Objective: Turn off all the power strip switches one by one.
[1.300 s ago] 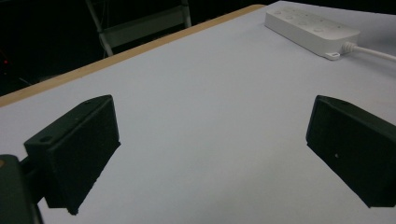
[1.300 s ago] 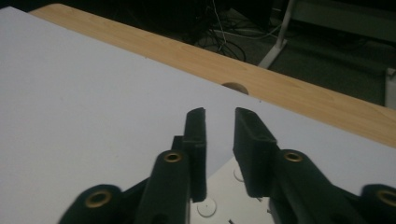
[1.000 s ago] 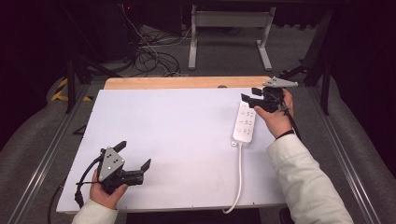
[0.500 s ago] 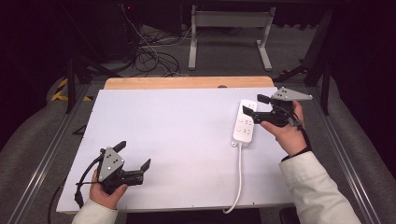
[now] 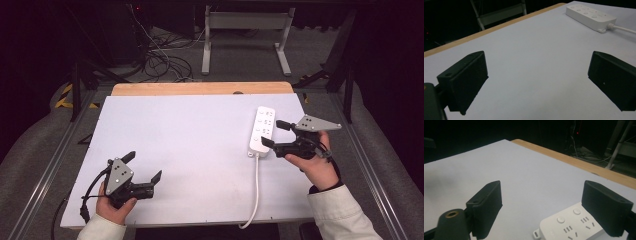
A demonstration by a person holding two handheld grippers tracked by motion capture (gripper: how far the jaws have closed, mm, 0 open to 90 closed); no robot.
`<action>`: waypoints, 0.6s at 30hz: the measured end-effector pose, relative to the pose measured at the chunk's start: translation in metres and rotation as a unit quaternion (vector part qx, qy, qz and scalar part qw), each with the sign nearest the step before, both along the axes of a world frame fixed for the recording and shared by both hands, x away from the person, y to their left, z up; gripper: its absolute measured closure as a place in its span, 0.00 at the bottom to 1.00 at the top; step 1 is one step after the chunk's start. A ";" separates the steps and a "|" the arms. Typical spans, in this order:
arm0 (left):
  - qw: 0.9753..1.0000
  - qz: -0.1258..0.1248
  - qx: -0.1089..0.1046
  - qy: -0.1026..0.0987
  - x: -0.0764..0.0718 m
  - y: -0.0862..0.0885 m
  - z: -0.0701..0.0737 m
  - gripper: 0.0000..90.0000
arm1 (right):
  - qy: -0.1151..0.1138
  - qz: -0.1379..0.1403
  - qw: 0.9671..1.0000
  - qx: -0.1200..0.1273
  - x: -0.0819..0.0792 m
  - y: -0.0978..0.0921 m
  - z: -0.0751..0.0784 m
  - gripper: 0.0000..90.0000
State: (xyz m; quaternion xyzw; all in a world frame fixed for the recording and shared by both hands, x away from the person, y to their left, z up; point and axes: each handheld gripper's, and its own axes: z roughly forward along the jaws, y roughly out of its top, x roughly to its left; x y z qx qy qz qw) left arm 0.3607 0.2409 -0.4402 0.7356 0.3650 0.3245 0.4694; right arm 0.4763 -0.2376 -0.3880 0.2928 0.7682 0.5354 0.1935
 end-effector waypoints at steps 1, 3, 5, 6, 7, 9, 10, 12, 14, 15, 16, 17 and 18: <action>1.000 0.000 0.000 0.000 0.000 0.000 0.000 0.03 | 0.002 0.002 1.000 0.000 -0.002 -0.001 -0.002 0.19; 1.000 -0.001 -0.002 0.000 0.000 0.000 0.000 0.03 | 0.008 0.008 1.000 0.002 -0.006 -0.002 -0.009 0.19; 1.000 -0.002 0.001 0.001 0.000 0.000 0.000 0.03 | 0.017 0.011 1.000 0.001 -0.010 -0.002 -0.016 0.19; 1.000 -0.002 0.002 0.001 0.000 0.000 0.000 0.03 | 0.020 0.012 1.000 0.003 -0.012 -0.003 -0.020 0.19; 1.000 -0.002 0.001 0.001 0.000 0.000 0.000 0.03 | 0.022 0.014 1.000 0.003 -0.013 -0.003 -0.024 0.19; 1.000 -0.002 0.001 0.000 -0.001 0.000 0.000 0.03 | 0.024 0.018 1.000 0.002 -0.017 -0.003 -0.031 0.19; 1.000 -0.002 0.001 0.000 -0.001 0.000 0.000 0.03 | 0.023 0.019 1.000 -0.001 -0.019 -0.003 -0.034 0.19; 1.000 -0.002 0.000 0.000 -0.001 0.000 0.000 0.03 | 0.027 0.026 0.999 0.000 -0.023 -0.003 -0.042 0.19; 1.000 -0.002 0.000 -0.001 -0.001 0.000 0.000 0.03 | 0.032 0.031 0.999 0.002 -0.027 -0.003 -0.052 0.19; 1.000 -0.003 0.001 0.000 -0.001 0.000 0.000 0.03 | 0.033 0.032 0.999 0.002 -0.028 -0.003 -0.057 0.19; 1.000 -0.004 0.003 0.000 -0.001 0.000 0.000 0.03 | 0.036 0.032 0.999 0.004 -0.030 -0.004 -0.062 0.19; 1.000 -0.007 0.003 0.004 -0.001 0.000 0.000 0.03 | 0.040 0.030 0.999 0.005 -0.031 -0.004 -0.066 0.19; 1.000 -0.009 0.006 0.004 -0.001 0.000 0.000 0.03 | 0.047 0.029 0.998 0.001 -0.032 -0.004 -0.072 0.19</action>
